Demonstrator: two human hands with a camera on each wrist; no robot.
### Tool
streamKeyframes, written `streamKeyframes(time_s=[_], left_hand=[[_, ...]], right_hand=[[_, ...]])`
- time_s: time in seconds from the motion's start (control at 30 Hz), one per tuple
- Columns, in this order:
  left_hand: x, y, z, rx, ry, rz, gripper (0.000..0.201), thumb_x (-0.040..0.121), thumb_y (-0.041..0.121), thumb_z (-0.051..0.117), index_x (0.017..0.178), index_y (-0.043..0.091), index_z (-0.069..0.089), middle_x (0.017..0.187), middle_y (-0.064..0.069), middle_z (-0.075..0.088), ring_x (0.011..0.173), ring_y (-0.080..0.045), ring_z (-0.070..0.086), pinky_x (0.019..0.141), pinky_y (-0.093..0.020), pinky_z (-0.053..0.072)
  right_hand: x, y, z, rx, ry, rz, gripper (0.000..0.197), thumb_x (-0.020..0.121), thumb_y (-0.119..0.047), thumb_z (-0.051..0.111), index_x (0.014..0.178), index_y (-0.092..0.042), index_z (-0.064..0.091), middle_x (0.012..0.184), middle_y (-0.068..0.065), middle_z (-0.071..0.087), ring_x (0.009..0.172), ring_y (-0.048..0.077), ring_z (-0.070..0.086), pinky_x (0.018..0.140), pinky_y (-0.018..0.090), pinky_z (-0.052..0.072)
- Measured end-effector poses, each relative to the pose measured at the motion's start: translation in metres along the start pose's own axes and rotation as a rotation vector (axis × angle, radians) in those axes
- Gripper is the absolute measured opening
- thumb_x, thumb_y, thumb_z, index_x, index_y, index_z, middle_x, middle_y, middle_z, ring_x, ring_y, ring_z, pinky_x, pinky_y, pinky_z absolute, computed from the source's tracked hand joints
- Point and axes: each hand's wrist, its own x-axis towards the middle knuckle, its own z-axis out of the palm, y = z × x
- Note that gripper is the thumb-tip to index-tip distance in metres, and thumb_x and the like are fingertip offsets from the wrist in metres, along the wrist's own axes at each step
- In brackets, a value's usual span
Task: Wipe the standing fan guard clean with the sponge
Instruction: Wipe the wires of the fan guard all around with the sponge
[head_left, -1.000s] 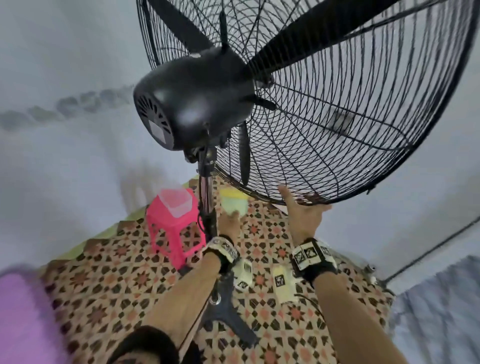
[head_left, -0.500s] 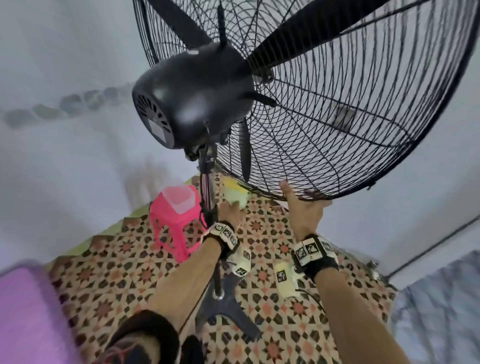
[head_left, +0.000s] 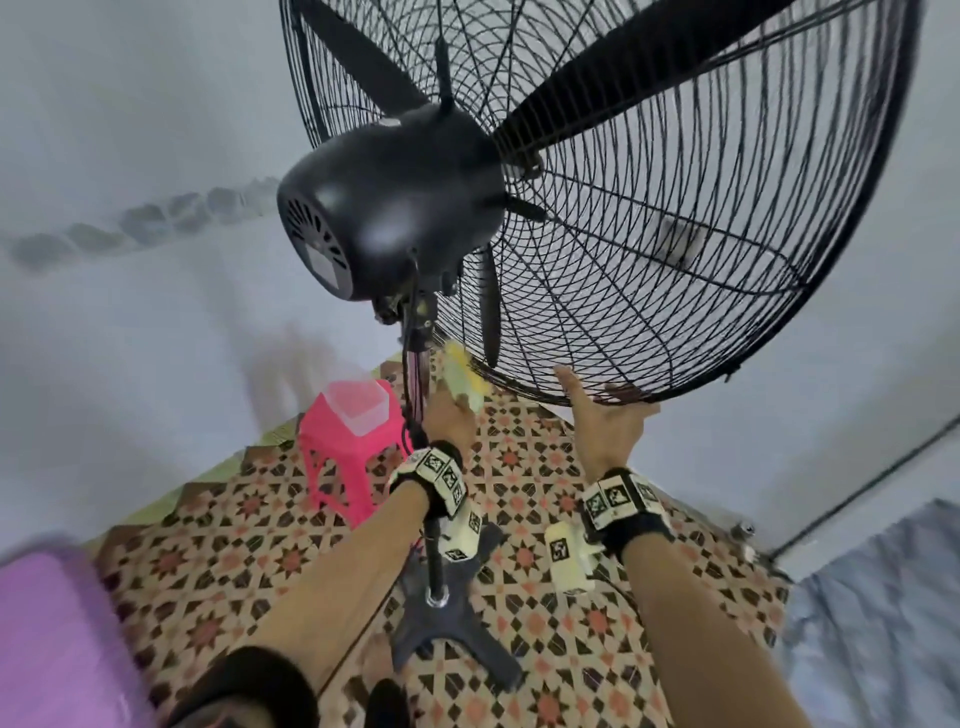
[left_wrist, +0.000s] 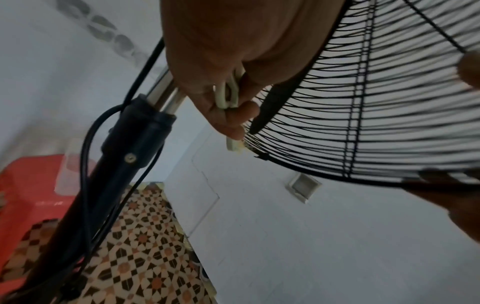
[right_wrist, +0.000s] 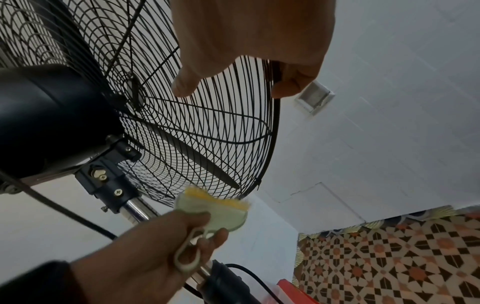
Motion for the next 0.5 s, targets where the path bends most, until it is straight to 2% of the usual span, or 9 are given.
streamKeyframes(time_s=[0.07,0.17,0.2,0.23,0.3,0.37,0.43,0.5], left_hand=[[-0.016,0.010,0.008,0.022,-0.063,0.119,0.046,0.109,0.018,0.046,0.154,0.007,0.040,0.115,-0.017,0.070,0.095,-0.036,0.071,0.083,-0.046,0.061],[-0.062,0.012,-0.001,0.012,-0.240,0.332,0.045,0.110,0.018,0.046,0.154,0.010,0.043,0.097,-0.008,0.068,0.067,-0.016,0.063,0.062,-0.025,0.053],[-0.066,0.007,-0.006,0.014,-0.271,0.368,0.045,0.110,0.017,0.046,0.154,0.010,0.042,0.093,-0.005,0.067,0.063,-0.013,0.060,0.059,-0.023,0.052],[-0.062,0.005,-0.013,0.010,-0.259,0.353,0.046,0.110,0.016,0.047,0.155,0.011,0.041,0.095,-0.003,0.066,0.064,-0.014,0.061,0.060,-0.026,0.055],[-0.041,0.004,-0.026,-0.024,-0.165,0.249,0.045,0.110,0.014,0.047,0.154,0.010,0.041,0.101,-0.004,0.066,0.074,-0.024,0.069,0.069,-0.035,0.061],[-0.028,0.008,-0.034,0.014,-0.096,0.203,0.044,0.109,0.013,0.048,0.152,0.006,0.043,0.103,-0.010,0.069,0.079,-0.025,0.069,0.075,-0.036,0.059],[-0.035,0.014,-0.028,0.028,-0.150,0.263,0.045,0.108,0.012,0.049,0.153,0.007,0.044,0.104,-0.011,0.069,0.075,-0.022,0.065,0.075,-0.035,0.057],[-0.056,0.019,-0.018,-0.021,-0.295,0.379,0.043,0.108,0.014,0.051,0.150,0.009,0.047,0.095,-0.009,0.069,0.070,-0.024,0.066,0.072,-0.042,0.061]], right_hand=[[-0.001,-0.001,-0.001,0.018,0.005,0.017,0.160,0.058,-0.074,0.085,0.156,0.005,-0.014,0.162,0.017,0.030,0.149,0.028,0.030,0.119,0.031,0.024],[0.000,-0.001,-0.002,0.035,0.001,0.003,0.157,0.056,-0.073,0.086,0.157,0.003,-0.006,0.159,0.016,0.036,0.146,0.028,0.036,0.116,0.027,0.026],[0.000,-0.001,-0.002,0.029,-0.001,-0.011,0.154,0.056,-0.073,0.086,0.157,0.004,-0.003,0.157,0.016,0.039,0.144,0.028,0.039,0.113,0.024,0.028],[0.000,0.000,-0.002,0.021,-0.006,-0.016,0.153,0.057,-0.073,0.085,0.156,0.004,-0.003,0.156,0.017,0.040,0.143,0.029,0.040,0.111,0.023,0.029],[-0.002,-0.002,-0.002,0.003,-0.019,-0.015,0.156,0.060,-0.075,0.082,0.155,0.005,-0.010,0.158,0.018,0.038,0.145,0.030,0.037,0.114,0.028,0.030],[-0.005,-0.003,-0.002,-0.002,-0.017,-0.007,0.155,0.062,-0.073,0.082,0.156,0.005,-0.013,0.160,0.018,0.034,0.147,0.031,0.033,0.117,0.033,0.029],[-0.005,-0.003,-0.002,0.007,-0.012,0.001,0.152,0.063,-0.070,0.084,0.157,0.003,-0.011,0.159,0.018,0.035,0.147,0.030,0.034,0.118,0.034,0.029],[-0.002,-0.002,-0.004,0.016,-0.002,-0.009,0.152,0.059,-0.072,0.085,0.157,0.001,-0.004,0.156,0.017,0.040,0.144,0.030,0.039,0.117,0.033,0.031]])
